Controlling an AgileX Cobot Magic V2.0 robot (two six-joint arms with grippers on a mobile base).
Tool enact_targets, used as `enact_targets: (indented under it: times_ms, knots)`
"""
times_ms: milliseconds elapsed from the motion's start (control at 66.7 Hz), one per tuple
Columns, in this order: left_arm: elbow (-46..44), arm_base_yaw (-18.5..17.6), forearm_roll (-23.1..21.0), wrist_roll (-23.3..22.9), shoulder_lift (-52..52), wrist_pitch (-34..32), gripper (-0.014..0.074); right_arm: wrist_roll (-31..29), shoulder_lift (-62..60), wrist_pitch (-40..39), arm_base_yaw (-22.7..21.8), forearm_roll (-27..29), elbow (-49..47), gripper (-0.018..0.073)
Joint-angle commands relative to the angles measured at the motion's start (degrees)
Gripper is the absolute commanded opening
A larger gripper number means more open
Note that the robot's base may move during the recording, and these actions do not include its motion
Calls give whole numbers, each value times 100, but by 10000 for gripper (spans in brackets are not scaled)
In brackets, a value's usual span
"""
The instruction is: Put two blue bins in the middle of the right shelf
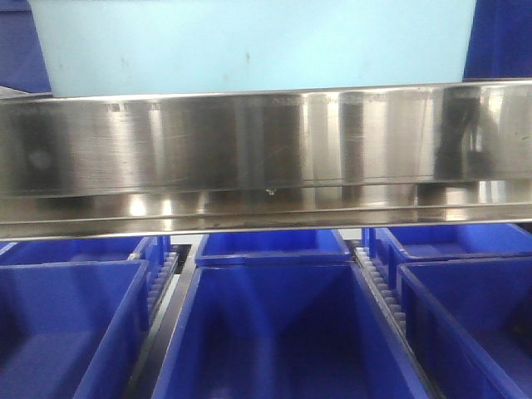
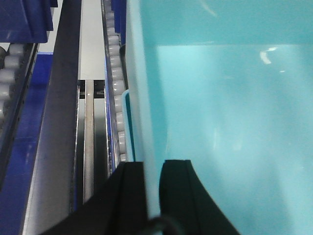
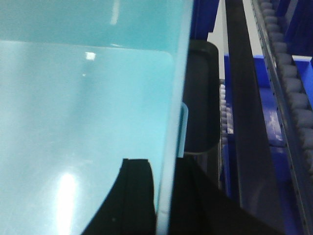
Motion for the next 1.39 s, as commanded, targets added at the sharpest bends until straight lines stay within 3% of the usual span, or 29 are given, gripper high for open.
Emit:
enact_targets:
  times_ms: [0, 135, 255, 375, 555, 839, 1004, 1079, 1379]
  knots:
    - [-31, -91, -30, 40, -19, -379, -38, -52, 13, -119, 39, 112, -7, -63]
    - [-31, -91, 217, 40, -9, -379, 132, -52, 13, -119, 39, 112, -7, 214]
    - [-146, -91, 217, 40, -9, -369, 271, -52, 3, -95, 39, 112, -7, 326]
    - [-337, -91, 217, 40, -9, -205, 353, -52, -67, 50, 39, 112, -7, 331]
    - [-815, -91, 217, 40, -9, 709, 358, -52, -240, 322, 39, 112, -40, 331]
    - [-1241, -55, 196, -196, 44, 2001, 358, -52, -147, 2344, -167, 369, -650, 331]
    - [-1241, 118, -374, -196, 239, 2626, 356, -52, -42, 3261, -456, 810, -960, 331]
    - [-1241, 142, -574, -169, 294, 2885, 356, -52, -42, 3275, -456, 890, -970, 331]
    - [-1241, 142, -610, -107, 288, 3372, 315, -104, -42, 3275, -288, 1049, -741, 331]
